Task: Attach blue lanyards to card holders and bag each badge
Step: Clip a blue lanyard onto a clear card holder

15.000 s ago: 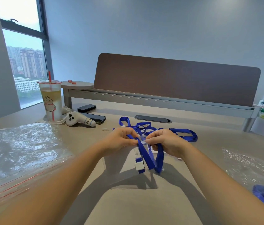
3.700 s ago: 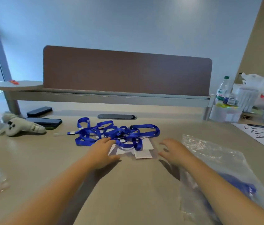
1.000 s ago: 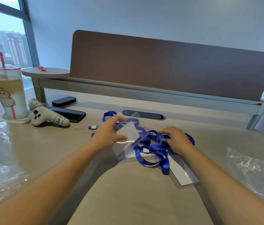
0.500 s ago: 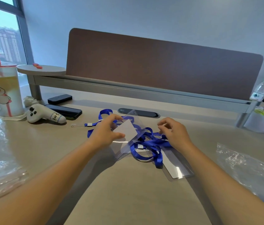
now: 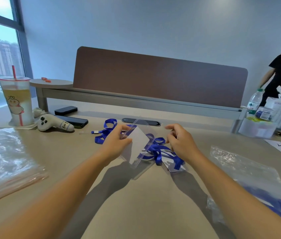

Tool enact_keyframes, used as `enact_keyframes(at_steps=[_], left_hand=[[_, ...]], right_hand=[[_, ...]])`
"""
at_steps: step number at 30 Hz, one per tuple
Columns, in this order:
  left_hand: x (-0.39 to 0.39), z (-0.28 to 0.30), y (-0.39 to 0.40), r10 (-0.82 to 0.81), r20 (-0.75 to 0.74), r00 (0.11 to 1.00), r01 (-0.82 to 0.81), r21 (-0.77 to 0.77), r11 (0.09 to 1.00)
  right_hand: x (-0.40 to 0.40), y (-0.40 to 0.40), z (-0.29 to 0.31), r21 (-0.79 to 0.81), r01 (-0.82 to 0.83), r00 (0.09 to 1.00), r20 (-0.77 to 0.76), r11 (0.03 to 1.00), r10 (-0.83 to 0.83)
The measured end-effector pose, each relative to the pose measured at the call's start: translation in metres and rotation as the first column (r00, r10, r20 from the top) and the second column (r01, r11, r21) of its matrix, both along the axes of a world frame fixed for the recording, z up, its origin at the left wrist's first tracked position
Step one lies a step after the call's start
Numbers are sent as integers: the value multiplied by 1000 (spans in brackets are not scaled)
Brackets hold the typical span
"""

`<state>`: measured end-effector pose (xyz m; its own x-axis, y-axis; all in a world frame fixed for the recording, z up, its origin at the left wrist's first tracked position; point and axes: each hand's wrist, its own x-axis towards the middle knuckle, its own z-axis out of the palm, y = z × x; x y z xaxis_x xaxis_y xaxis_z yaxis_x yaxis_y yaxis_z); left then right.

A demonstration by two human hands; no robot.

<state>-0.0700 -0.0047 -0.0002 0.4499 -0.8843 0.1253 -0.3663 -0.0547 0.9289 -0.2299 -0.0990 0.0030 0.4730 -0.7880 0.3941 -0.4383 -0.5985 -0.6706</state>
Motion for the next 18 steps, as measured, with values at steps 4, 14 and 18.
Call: enact_keyframes(at_steps=[4, 14, 18], left_hand=[[-2, -2, 12, -8, -135, 991, 21, 94, 995], [7, -9, 30, -91, -177, 980, 117, 148, 982], [7, -6, 33, -74, -176, 982, 101, 154, 983]], right_hand=[[1, 17, 0, -42, -30, 998, 58, 999, 32], [28, 44, -7, -51, -59, 997, 47, 997, 62], [36, 47, -9, -55, -48, 988, 145, 997, 56]])
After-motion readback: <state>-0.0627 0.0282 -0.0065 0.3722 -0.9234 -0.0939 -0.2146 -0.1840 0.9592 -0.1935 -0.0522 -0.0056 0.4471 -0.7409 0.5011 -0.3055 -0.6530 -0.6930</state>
